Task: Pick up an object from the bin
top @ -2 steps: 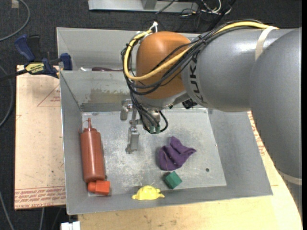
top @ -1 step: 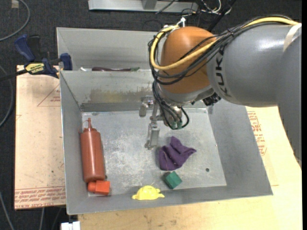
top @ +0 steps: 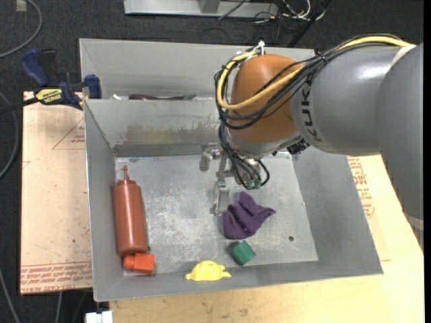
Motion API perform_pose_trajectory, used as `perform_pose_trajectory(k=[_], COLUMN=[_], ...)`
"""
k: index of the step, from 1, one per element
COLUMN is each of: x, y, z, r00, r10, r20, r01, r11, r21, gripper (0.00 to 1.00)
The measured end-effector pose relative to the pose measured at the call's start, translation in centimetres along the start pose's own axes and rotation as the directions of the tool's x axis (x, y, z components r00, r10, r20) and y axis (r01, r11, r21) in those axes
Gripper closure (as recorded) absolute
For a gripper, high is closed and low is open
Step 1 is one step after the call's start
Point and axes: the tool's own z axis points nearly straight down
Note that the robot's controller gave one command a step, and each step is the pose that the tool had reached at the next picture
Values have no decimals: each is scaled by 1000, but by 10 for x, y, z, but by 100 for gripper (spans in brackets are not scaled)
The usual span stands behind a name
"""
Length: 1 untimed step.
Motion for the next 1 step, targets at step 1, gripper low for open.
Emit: perform_pose_trajectory(k=[1], x=[17], y=[-22], z=[47], r00=[999], r10=[51], r20=[-8], r01=[-51], r11=[999], r21=[-3], gripper=[0])
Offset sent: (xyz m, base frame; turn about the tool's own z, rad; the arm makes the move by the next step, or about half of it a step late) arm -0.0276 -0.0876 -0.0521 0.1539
